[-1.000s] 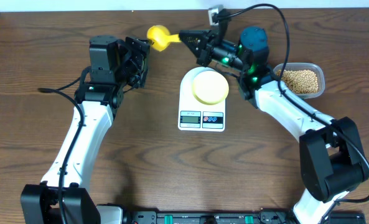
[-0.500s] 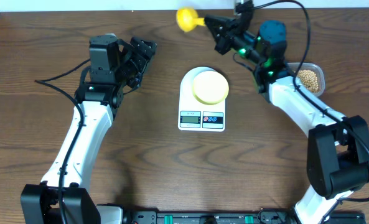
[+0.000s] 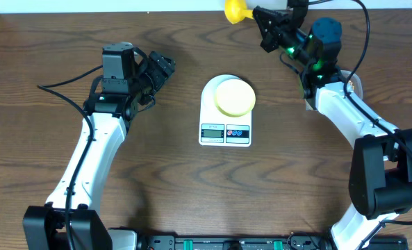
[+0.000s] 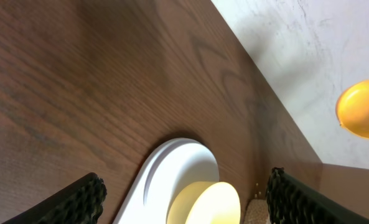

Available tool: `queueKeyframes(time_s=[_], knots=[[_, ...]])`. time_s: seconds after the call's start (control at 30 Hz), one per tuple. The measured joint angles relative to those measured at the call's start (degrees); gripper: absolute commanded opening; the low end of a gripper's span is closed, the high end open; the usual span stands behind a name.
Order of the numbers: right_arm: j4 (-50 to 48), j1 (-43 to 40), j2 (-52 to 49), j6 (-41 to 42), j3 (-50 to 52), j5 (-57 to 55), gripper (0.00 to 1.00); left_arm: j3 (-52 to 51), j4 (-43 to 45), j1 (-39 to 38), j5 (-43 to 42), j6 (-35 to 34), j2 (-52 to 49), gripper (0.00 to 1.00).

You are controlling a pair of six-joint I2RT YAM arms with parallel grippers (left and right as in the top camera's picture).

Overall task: Scoop item into bowl and weigh 50g on scale
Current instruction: 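Carry the scoop with the right gripper to the soybean tub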

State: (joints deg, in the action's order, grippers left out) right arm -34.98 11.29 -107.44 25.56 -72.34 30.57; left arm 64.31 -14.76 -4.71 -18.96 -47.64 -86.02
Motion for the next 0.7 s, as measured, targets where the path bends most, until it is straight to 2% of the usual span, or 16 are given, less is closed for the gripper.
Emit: queueKeyframes(time_s=[0.4, 0.7], knots=[[0.0, 0.0, 0.0, -0.3, 0.0, 0.0, 0.01, 0.0, -0.3, -0.3, 0.1, 8.9, 0.0, 0.84], [0.0, 0.0, 0.0, -1.2, 0.0, 0.0, 0.01, 0.0, 1.1, -3.3, 0.3, 16.0, 0.0, 0.85]])
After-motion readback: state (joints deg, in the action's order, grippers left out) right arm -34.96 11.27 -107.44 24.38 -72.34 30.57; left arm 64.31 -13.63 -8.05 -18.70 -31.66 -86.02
